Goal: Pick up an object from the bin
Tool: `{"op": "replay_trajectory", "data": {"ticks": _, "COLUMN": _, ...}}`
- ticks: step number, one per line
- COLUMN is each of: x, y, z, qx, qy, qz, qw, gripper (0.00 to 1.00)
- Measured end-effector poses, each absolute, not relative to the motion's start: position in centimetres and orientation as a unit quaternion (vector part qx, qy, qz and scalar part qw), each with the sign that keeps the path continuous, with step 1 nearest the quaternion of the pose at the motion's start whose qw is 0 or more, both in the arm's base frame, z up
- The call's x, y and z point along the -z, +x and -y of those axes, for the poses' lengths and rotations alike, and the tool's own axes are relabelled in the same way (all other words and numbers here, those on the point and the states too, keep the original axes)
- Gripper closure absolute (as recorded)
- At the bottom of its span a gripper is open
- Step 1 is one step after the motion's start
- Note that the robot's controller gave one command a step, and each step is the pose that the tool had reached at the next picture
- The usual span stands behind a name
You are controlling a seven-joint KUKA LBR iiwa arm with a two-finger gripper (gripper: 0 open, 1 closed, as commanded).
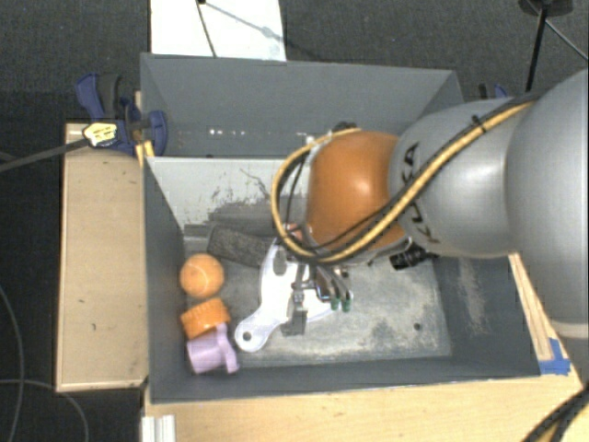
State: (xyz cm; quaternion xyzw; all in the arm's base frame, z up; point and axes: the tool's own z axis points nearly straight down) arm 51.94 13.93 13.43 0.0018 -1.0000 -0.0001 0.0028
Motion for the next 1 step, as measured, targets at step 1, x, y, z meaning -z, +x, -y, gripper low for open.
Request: {"op": "replay_trajectory", "data": {"ticks": 1, "x": -13.87, "y": 52.13, "z": -13.86, "qx": 0.001, "qy": 0.000, "qz": 1.000, "qw": -0.001, "gripper": 0.00}}
